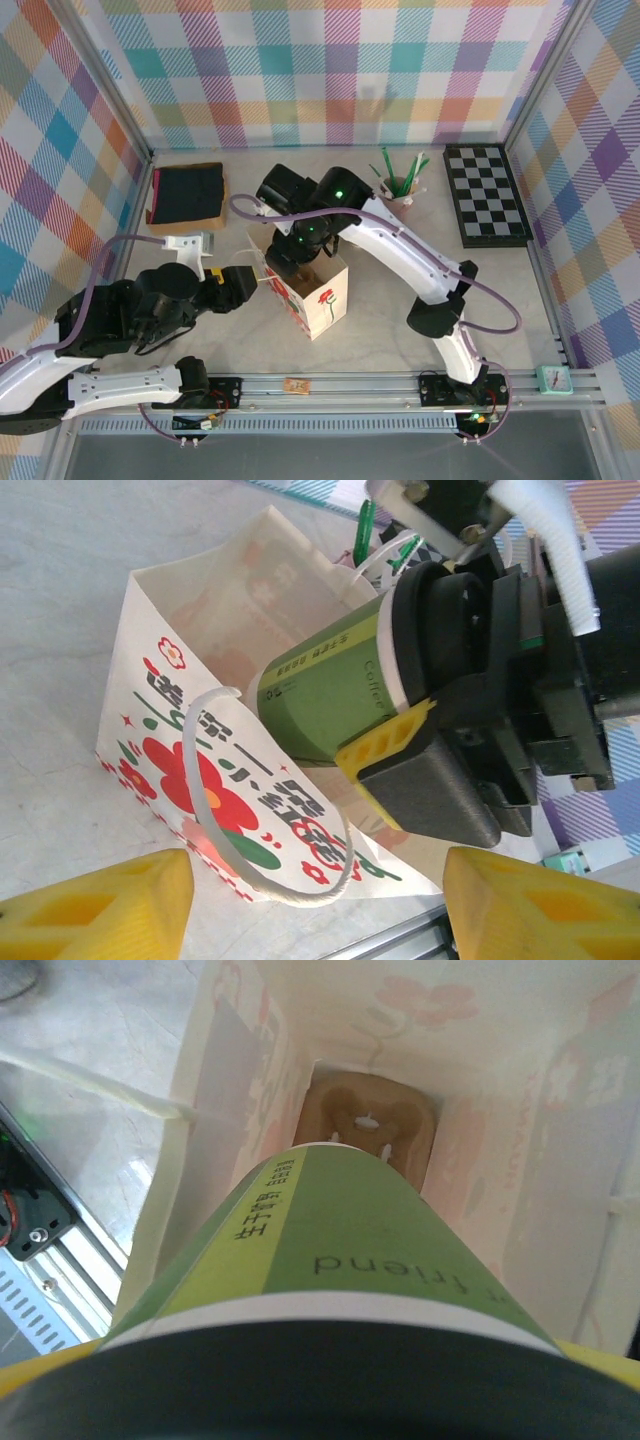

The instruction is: Pack the takeout coffee

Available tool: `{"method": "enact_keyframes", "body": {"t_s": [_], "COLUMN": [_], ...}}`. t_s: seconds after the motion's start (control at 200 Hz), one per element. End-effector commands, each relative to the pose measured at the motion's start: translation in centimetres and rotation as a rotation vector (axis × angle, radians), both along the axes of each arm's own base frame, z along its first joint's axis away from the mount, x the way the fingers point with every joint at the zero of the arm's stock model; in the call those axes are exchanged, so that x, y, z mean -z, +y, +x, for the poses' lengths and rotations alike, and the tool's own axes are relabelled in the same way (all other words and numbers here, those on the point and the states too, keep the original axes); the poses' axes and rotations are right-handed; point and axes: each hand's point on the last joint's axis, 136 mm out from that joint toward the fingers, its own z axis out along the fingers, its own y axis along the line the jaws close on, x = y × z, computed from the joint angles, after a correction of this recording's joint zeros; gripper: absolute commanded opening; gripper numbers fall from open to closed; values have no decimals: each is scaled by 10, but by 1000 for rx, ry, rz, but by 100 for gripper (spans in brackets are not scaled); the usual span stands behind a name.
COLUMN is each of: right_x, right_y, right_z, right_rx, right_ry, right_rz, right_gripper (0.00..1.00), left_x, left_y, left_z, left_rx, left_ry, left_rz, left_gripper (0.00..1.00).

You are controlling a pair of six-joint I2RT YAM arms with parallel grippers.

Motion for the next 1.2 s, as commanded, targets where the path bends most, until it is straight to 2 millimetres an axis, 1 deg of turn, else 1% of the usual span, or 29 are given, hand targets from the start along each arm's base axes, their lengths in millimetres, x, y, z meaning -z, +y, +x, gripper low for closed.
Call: {"method": "enact_keyframes", "body": {"t_s": [0.0, 0.21, 0.33, 0.39, 0.545, 0.695, 0.876, 1.001, 1.151, 1.196], "right_x": [12, 18, 25, 27, 31, 32, 34, 39, 48, 50], "right_y": [-4, -3, -6, -7, -14, -17, -22, -22, -23, -24], "right_z": [5, 6, 6, 6, 7, 5, 0, -3, -5, -5], "right_rx": [8, 17, 28, 40, 68, 81, 106, 122, 159, 171], "right_ry": [3, 16, 24, 23, 25, 37, 56, 68, 84, 87], "right_rz": [-50, -67, -91, -100, -125, -134, -153, -158, -164, -166], "right_gripper": [39, 38, 37, 37, 37, 37, 36, 37, 36, 36], "left_x": [0, 5, 4, 5, 5, 7, 14, 16, 16, 17], "left_y": [3, 3, 0, -3, -12, -13, -17, -16, -17, -17], "left_z": [4, 9, 10, 11, 14, 19, 24, 27, 29, 30], "left_rx": [-29, -49, -43, -37, -21, -27, -29, -40, -39, -39], "left_ry": [-27, -34, -36, -31, -14, -4, 20, 18, 20, 23], "left_rz": [2, 51, 59, 63, 74, 76, 69, 71, 74, 77], "left_gripper": [63, 56, 52, 49, 50, 49, 48, 42, 38, 35]}}
